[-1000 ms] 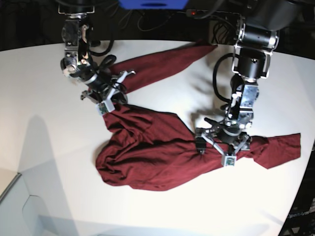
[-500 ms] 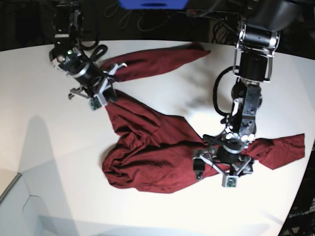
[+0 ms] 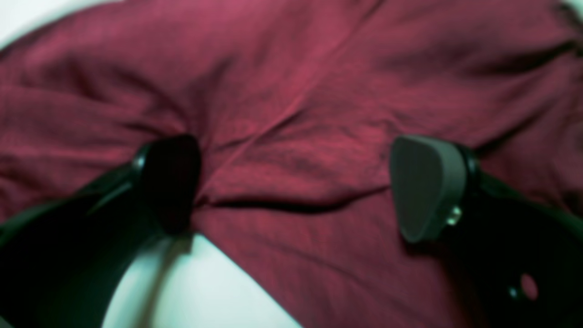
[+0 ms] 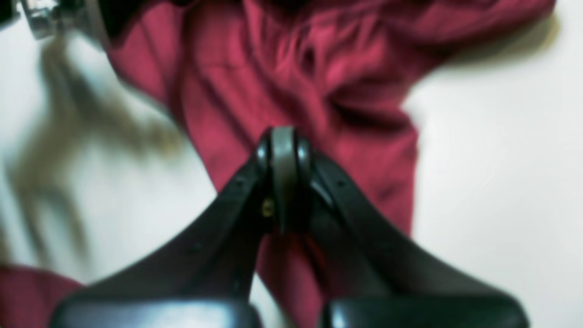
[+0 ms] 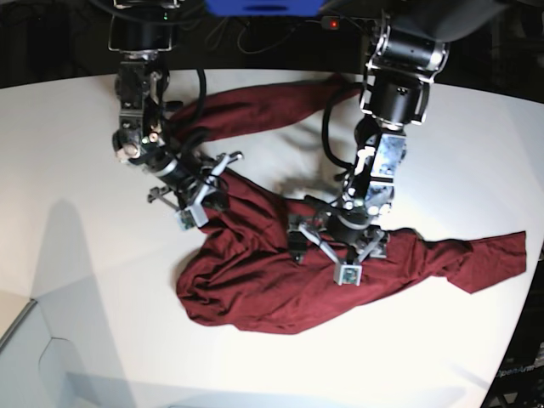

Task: Layout the t-shirt on the table in an organized manner, then fold the t-shirt properly
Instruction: 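Grasp the shirt body with the left gripper and drag it toward the sleeve, then move the left gripper to the shirt middle and grasp the fabric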

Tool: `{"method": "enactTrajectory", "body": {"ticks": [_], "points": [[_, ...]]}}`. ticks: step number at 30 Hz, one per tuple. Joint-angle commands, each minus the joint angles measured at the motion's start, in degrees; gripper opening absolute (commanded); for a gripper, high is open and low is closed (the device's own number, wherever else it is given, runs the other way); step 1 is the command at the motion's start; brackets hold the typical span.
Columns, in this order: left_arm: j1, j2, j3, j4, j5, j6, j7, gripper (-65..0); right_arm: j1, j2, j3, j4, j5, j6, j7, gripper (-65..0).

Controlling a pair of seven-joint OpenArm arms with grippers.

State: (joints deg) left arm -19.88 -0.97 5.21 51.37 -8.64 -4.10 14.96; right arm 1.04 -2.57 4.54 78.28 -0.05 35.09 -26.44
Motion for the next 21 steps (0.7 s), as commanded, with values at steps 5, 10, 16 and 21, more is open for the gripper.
{"method": "enactTrajectory", "body": {"ticks": [5, 10, 16, 21], "points": [[-6.6, -2.3, -0.5, -4.8, -0.7, 0.5, 0.6, 0.0, -2.5, 2.9, 0.0, 0.3, 0.9, 0.1, 1.6, -65.0], [-11.9, -4.0, -0.6, -11.0, -0.8, 0.5, 0.5, 0.0, -6.1, 7.0, 0.3, 0.3, 0.9, 0.1, 1.6, -65.0], [-16.0, -4.8, -0.6, -13.0, -0.7, 0.8, -7.0, 0.0, -8.9, 11.1, 0.4, 0.3, 1.0, 0.1, 1.8, -65.0], [-18.8, -5.0, -0.7, -12.7, -1.1, 1.1, -10.0, 0.0, -11.6, 13.3, 0.4, 0.2, 1.0, 0.1, 6.5, -65.0]]}}
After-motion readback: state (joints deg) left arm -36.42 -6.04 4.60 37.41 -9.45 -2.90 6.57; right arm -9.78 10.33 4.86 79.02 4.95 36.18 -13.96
